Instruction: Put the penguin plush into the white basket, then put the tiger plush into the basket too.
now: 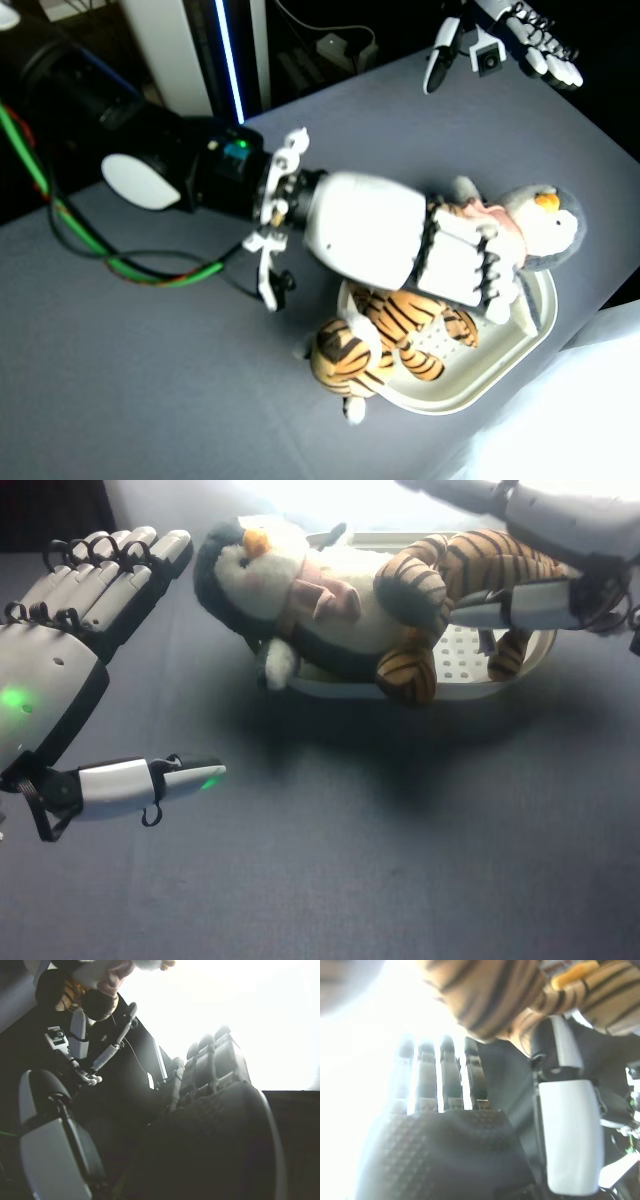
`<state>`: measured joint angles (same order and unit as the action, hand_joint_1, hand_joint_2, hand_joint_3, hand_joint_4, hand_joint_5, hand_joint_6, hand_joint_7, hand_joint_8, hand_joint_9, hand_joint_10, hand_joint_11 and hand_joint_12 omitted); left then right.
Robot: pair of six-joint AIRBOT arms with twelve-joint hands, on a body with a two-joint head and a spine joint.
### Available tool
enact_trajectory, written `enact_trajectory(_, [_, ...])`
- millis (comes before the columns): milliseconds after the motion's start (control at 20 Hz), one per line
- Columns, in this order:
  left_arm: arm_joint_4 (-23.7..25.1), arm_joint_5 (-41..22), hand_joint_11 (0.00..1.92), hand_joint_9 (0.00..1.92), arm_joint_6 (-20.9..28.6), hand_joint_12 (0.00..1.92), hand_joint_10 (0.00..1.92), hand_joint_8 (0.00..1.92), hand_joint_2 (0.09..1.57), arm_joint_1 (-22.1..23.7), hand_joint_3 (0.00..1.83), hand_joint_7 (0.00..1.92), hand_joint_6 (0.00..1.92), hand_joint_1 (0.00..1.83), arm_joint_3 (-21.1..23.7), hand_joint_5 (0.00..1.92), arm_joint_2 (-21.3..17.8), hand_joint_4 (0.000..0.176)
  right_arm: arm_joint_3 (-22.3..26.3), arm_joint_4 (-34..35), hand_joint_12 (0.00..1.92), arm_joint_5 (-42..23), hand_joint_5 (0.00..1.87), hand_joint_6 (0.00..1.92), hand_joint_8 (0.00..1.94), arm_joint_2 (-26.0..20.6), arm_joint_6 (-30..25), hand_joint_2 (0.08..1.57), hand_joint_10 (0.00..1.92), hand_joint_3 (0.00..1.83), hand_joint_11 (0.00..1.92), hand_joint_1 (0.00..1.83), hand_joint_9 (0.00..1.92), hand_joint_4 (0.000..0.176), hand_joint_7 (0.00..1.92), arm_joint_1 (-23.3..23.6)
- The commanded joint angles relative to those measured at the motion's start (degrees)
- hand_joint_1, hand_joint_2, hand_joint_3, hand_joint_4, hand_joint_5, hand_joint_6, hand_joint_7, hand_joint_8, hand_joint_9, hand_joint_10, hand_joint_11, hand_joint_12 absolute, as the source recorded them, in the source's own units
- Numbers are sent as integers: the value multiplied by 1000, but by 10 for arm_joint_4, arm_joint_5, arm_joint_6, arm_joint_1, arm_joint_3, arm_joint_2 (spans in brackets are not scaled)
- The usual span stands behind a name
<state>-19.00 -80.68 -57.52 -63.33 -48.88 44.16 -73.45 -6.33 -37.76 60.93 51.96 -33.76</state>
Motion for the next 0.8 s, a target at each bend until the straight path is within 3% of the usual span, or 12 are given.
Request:
enact_trajectory(0, [17, -79, 0, 0, 2, 0, 0, 0, 797, 6, 0, 0, 0, 823, -1, 0, -1, 93, 7, 15, 28, -116, 0, 0, 0, -19, 2, 1018, 0, 0, 0, 715, 0, 134, 0, 7])
enact_trajectory(50, [17, -81, 0, 0, 2, 0, 0, 0, 796, 6, 0, 0, 0, 835, -1, 0, -1, 89, 24, 19, 5, -148, 0, 0, 0, -46, 2, 1016, 0, 0, 0, 680, 0, 168, 0, 0])
enact_trajectory(100, [17, -85, 0, 0, 2, 0, 0, 0, 787, 6, 0, 0, 0, 803, -1, 0, -1, 107, 43, 28, 0, -187, 0, 0, 0, -62, 2, 1014, 0, 0, 0, 707, 0, 120, 0, -13])
enact_trajectory(200, [18, -88, 0, 0, 2, 0, 0, 0, 789, 6, 0, 0, 0, 809, -1, 0, -1, 111, 73, 59, 0, -263, 0, 0, 0, -90, 1, 1019, 0, 1, 0, 746, 0, 102, 0, -57])
enact_trajectory(250, [21, -87, 0, 0, 4, 0, 0, 0, 779, 6, 0, 0, 0, 784, -1, 0, -1, 145, 90, 82, 0, -319, 0, 0, 0, -101, -6, 1004, 0, 0, 0, 925, 0, 141, 0, -89])
enact_trajectory(300, [21, -87, 0, 0, 5, 0, 0, 0, 779, 6, 0, 0, 0, 790, -1, 0, -1, 146, 97, 95, 0, -353, 0, 0, 0, -106, -20, 996, 0, 0, 0, 883, 0, 96, 0, -112])
enact_trajectory(350, [21, -91, 0, 0, 11, 0, 0, 0, 794, 6, 0, 0, 0, 784, -3, 0, -3, 140, 101, 111, 1, -407, 36, 12, 5, -106, -53, 1015, 0, 0, 2, 974, 0, 84, 16, -148])
enact_trajectory(400, [22, -97, 0, 0, 20, 0, 0, 0, 804, 6, 2, 0, 0, 748, -5, 0, -3, 121, 101, 123, 21, -437, 68, 8, 5, -105, -73, 1034, 6, 2, 50, 1024, 56, 119, 52, -170])
enact_trajectory(550, [34, -133, 59, 0, 59, 51, 0, 0, 896, 12, 7, 0, 0, 573, -17, 0, -3, 102, 110, 173, 62, -556, 100, 5, 9, -100, -120, 1006, 17, 0, 166, 999, 183, 115, 158, -243])
enact_trajectory(650, [47, -153, 3, 0, 95, 2, 0, 0, 997, 12, 34, 0, 0, 553, -23, 0, 0, 132, 126, 181, 76, -603, 163, 10, 4, -106, -120, 1079, 8, 9, 224, 995, 256, 93, 226, -271])
enact_trajectory(700, [52, -160, 94, 48, 121, 61, 3, 0, 1018, 12, 12, 3, 0, 480, -31, 0, 5, 94, 133, 177, 109, -619, 261, 13, 15, -107, -120, 1155, 21, 11, 299, 954, 388, 72, 368, -278])
enact_trajectory(750, [53, -165, 168, 128, 138, 124, 6, 1, 1052, 12, 5, 67, 0, 397, -37, 0, 10, 53, 138, 167, 135, -631, 340, 11, 12, -109, -120, 1275, 20, 14, 370, 927, 487, 19, 460, -283])
